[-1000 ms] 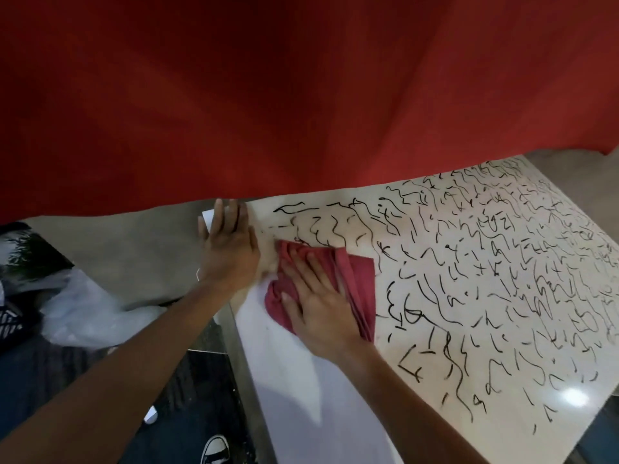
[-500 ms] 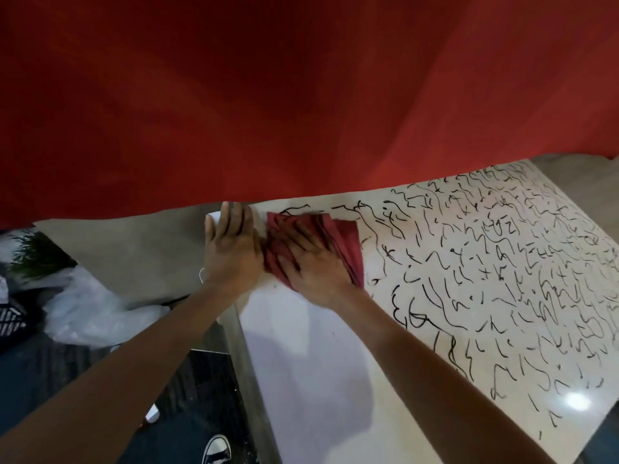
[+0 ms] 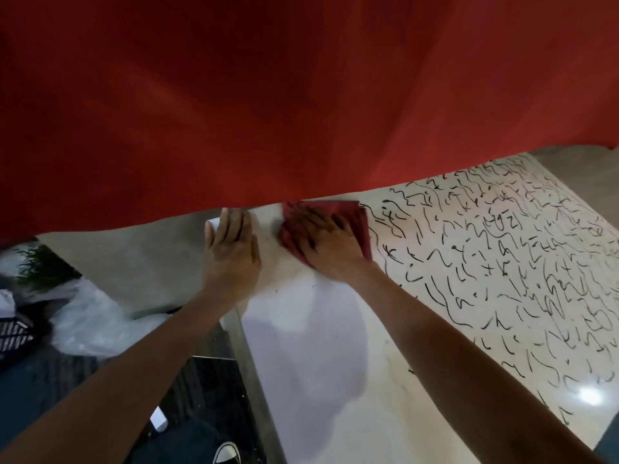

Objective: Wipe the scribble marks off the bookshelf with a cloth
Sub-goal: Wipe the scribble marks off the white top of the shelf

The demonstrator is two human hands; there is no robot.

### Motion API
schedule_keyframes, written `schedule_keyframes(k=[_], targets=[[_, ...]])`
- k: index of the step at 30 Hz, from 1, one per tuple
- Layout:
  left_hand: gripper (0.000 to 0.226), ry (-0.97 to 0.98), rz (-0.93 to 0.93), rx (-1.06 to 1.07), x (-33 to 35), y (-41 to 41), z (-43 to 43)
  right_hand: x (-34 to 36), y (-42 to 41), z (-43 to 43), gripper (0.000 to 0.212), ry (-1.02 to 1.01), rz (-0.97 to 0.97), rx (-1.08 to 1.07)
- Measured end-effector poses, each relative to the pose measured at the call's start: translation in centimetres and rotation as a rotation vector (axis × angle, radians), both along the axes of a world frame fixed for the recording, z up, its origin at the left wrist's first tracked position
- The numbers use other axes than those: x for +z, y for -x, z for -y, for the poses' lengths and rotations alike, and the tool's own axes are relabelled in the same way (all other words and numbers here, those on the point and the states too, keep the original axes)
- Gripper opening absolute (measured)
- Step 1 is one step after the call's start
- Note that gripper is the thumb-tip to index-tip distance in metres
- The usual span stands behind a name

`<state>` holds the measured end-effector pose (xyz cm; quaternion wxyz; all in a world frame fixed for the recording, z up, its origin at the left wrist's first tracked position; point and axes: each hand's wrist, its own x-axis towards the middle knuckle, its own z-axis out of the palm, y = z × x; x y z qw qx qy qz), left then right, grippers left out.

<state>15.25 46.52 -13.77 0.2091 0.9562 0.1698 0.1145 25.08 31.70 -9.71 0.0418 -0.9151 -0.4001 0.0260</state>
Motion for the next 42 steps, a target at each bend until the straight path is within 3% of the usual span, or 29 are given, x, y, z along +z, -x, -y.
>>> schedule_keyframes(k=[2, 4, 8, 11, 14, 17, 23, 27, 31, 33, 35, 38, 42], targets=[[0.066, -0.006, -0.011, 0.035, 0.2, -0.2, 0.1, -0.3, -1.8, -0.1, 0.052, -0.011, -0.054, -0.174], [0.064, 0.027, -0.003, 0.072, 0.3, -0.4, 0.4, -0.6, -1.6, -1.2, 0.046, -0.052, -0.104, -0.265], [0.066, 0.013, 0.038, 0.081, 0.3, -0.4, 0.3, -1.1, 2.5, -2.6, 0.048, -0.027, -0.1, -0.08], [0.066, 0.018, -0.013, 0.067, 0.8, -0.3, 0.5, -0.6, 2.5, -1.6, 0.059, -0.018, 0.012, 0.075], [0.056, -0.007, -0.038, 0.092, 0.9, -0.1, 0.5, -0.4, -0.6, -1.2, 0.046, 0.024, -0.049, -0.054], [0.051, -0.032, -0.087, 0.098, 0.7, -0.3, 0.5, 0.1, -1.3, -2.2, 0.049, 0.017, -0.151, -0.198], [0.052, -0.021, -0.117, 0.093, 0.9, -0.4, 0.5, -1.4, 6.5, 1.1, 0.057, -0.06, 0.019, -0.02], [0.061, -0.017, -0.116, 0.078, 1.1, -0.3, 0.5, -0.5, 5.9, 0.3, 0.068, 0.001, -0.062, -0.029], [0.078, -0.032, -0.069, 0.039, 1.3, 0.2, 0.6, 0.2, 2.5, -3.1, 0.051, -0.026, -0.207, -0.171], [0.069, -0.034, -0.116, 0.038, 1.9, 0.5, 0.7, -0.1, 3.5, -2.7, 0.05, -0.055, -0.195, -0.16], [0.054, -0.035, -0.192, 0.041, 2.0, 0.4, 0.7, -0.7, 6.5, -0.4, 0.051, -0.097, -0.056, -0.105], [0.052, -0.05, -0.17, 0.053, 1.8, 0.2, 0.7, -1.5, 11.0, 3.6, 0.048, -0.103, 0.054, -0.065], [0.063, -0.031, -0.179, 0.041, 1.6, 0.1, 0.6, -0.8, 9.3, 2.9, 0.063, -0.029, -0.1, -0.095]])
